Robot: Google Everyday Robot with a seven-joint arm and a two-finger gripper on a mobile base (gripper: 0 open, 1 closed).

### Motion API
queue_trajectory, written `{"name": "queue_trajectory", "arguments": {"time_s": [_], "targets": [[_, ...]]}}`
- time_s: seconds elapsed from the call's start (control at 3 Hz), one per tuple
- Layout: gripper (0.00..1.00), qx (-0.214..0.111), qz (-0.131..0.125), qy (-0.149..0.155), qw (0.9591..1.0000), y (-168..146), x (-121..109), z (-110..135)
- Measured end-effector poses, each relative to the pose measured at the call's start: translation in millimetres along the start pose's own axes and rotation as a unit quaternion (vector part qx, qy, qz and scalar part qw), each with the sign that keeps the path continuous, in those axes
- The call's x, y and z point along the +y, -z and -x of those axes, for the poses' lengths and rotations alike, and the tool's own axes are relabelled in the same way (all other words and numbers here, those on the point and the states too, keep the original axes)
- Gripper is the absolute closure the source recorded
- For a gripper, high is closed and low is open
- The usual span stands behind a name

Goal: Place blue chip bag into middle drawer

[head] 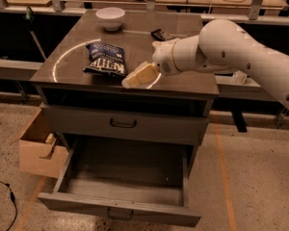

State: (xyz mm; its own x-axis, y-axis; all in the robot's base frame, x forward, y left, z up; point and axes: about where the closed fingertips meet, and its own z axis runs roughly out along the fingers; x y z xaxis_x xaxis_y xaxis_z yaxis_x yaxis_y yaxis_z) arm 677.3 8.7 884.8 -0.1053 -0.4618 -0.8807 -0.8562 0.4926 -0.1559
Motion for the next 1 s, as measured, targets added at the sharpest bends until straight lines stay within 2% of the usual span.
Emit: {"name": "queue_trajectory", "arguments": {"time_s": [0.67, 1.0], "targets": [[0.0, -0.008, 0.023, 0.011, 0.9996, -43, 6, -4], [0.13, -0.006, 0.029, 0.012, 0.9995, -59, 8, -3]]}}
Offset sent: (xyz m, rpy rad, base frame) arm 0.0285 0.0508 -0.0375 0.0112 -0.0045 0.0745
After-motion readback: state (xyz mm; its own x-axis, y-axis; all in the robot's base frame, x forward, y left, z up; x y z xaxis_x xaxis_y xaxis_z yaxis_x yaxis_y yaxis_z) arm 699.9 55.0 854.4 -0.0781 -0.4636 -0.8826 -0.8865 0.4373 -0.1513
